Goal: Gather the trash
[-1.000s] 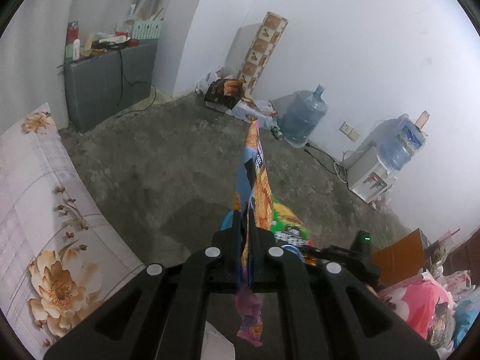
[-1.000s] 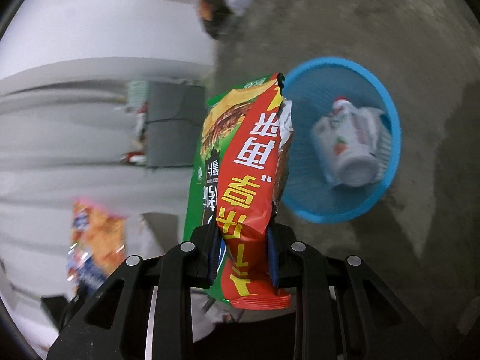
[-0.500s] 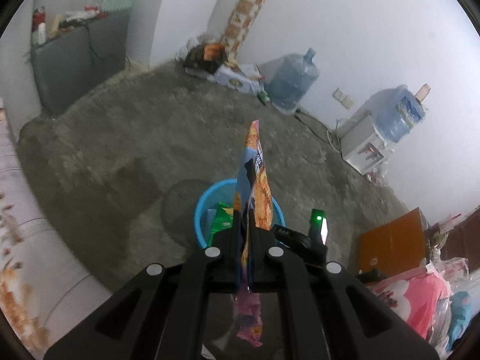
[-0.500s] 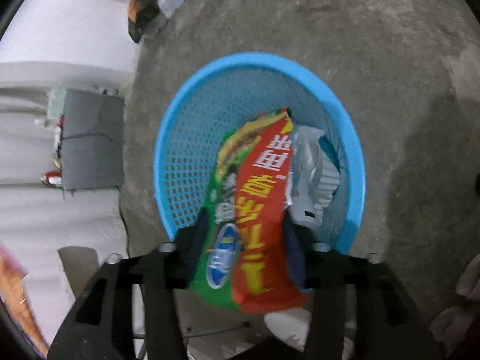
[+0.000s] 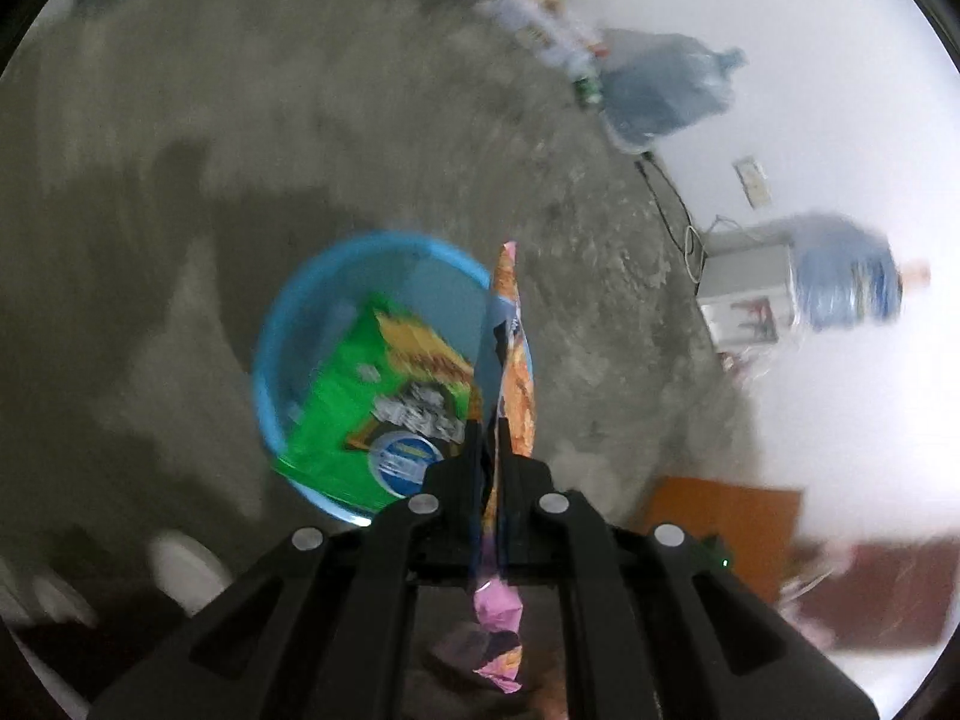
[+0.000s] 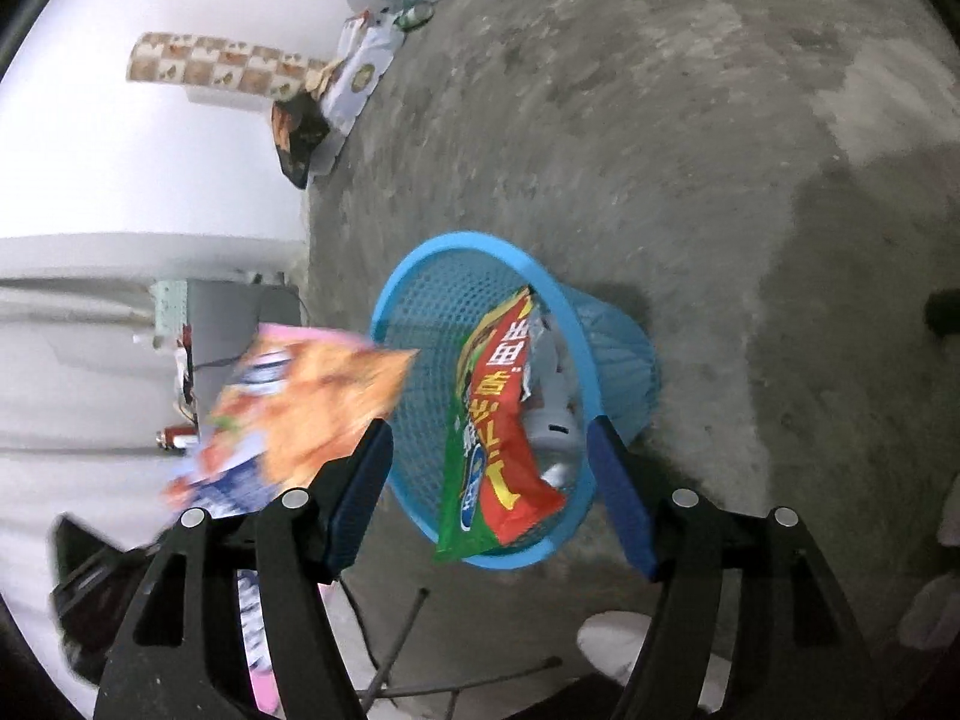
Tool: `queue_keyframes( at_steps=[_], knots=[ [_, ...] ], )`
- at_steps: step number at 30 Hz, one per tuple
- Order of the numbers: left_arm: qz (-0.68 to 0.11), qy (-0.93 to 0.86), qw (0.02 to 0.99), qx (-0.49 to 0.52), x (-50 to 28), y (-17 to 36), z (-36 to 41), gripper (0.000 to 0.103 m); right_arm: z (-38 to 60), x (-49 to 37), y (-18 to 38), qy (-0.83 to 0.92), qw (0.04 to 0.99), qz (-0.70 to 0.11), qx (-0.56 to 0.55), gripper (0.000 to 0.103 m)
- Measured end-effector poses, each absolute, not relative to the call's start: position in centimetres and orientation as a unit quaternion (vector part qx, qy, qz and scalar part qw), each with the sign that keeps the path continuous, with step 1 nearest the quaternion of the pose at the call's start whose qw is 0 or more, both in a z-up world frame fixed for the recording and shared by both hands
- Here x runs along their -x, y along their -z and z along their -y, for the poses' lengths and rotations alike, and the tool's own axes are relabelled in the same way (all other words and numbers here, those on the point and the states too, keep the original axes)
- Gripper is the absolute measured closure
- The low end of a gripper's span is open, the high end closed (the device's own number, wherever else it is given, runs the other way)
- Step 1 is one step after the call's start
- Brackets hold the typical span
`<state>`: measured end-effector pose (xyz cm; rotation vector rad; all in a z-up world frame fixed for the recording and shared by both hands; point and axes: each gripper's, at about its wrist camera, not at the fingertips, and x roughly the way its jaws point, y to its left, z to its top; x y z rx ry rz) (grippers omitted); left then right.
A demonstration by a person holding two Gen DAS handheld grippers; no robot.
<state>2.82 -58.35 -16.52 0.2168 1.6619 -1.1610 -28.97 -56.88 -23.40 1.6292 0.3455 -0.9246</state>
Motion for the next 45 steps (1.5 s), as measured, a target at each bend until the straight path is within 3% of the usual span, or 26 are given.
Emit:
queue_keyframes(
  at_steps=[3,5,8,14,22,29,33,38,41,45],
  knots=[
    [-0.753,0.421,0.5,-0.074,-3.2,21.3,59.1,0.081,56.7,28.9,23.5,0.395,0.575,-0.145,-0.702,0.038],
    [-0.762,0.385,0.515,-0.074,-3.7,22.7,58.8,0.061,57.1,28.3,23.8,0.391,0.575,-0.141,-0.705,0.038],
    [-0.766,0.367,0.524,-0.057,-4.1,22.8,58.0,0.053,57.1,28.1,23.6,0.39,0.58,-0.144,-0.701,0.038],
    [-0.732,0.395,0.554,-0.034,-5.2,19.2,57.0,0.045,56.8,27.0,23.3,0.379,0.587,-0.153,-0.699,0.038],
    [-0.693,0.457,0.557,0.002,-6.0,10.9,54.0,0.044,56.1,25.7,20.4,0.372,0.615,-0.158,-0.677,0.038],
    [-0.565,0.557,0.607,-0.045,-5.6,-0.6,46.6,0.035,53.5,22.4,12.5,0.376,0.7,-0.188,-0.577,0.037],
    [-0.468,0.565,0.675,-0.08,-5.4,-5.5,39.8,0.024,50.4,18.7,6.1,0.36,0.77,-0.2,-0.488,0.031],
    [-0.39,0.535,0.745,-0.083,-5.5,-8.9,30.4,0.006,44.9,14.9,-0.9,0.335,0.844,-0.202,-0.368,0.014],
    [-0.366,0.494,0.784,-0.078,-6.0,-9.4,25.2,0.006,41.8,13.5,-3.4,0.318,0.871,-0.203,-0.316,0.009],
    [-0.336,0.448,0.827,-0.059,-6.5,-9.9,18.3,0.006,37.9,11.7,-5.1,0.299,0.89,-0.215,-0.269,0.008]
  ],
)
